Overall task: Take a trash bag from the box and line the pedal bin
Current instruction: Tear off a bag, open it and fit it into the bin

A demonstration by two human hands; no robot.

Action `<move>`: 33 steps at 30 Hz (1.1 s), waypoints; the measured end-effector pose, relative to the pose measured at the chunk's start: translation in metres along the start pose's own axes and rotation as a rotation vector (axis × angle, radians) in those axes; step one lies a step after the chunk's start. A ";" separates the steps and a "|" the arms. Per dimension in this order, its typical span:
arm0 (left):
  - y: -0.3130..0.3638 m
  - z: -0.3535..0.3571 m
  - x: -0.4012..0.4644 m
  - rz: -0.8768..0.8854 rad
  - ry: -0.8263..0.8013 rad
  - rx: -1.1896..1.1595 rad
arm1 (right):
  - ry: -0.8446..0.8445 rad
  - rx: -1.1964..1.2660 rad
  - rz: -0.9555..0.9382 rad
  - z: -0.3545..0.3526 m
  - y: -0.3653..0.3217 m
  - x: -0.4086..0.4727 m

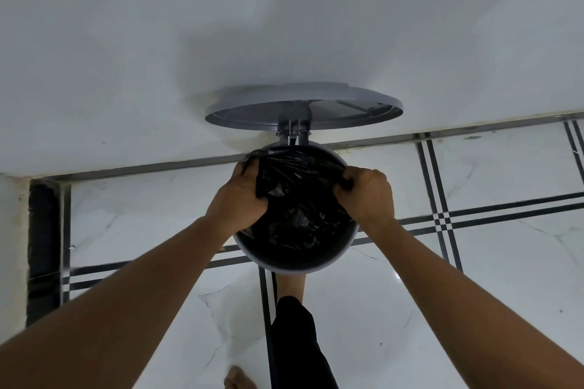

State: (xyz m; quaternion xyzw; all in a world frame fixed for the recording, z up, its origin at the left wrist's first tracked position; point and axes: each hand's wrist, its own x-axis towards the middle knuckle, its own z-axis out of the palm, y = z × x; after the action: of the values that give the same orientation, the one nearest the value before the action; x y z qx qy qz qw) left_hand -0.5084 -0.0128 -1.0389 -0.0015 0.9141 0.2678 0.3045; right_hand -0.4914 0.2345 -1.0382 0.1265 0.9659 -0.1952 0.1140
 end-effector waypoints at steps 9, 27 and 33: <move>-0.013 -0.027 0.009 -0.062 -0.015 0.191 | -0.375 -0.078 -0.321 -0.012 0.030 0.016; -0.030 -0.035 0.077 -0.275 -0.379 -0.123 | -0.840 0.892 0.433 -0.024 0.048 0.072; -0.066 -0.039 0.047 -0.210 0.038 -0.656 | -0.573 1.322 0.671 -0.008 0.091 0.046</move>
State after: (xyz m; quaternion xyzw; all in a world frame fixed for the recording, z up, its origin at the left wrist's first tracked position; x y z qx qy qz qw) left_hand -0.5574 -0.0813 -1.0707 -0.1982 0.7796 0.5147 0.2967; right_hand -0.5095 0.3283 -1.0751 0.3970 0.4932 -0.7084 0.3120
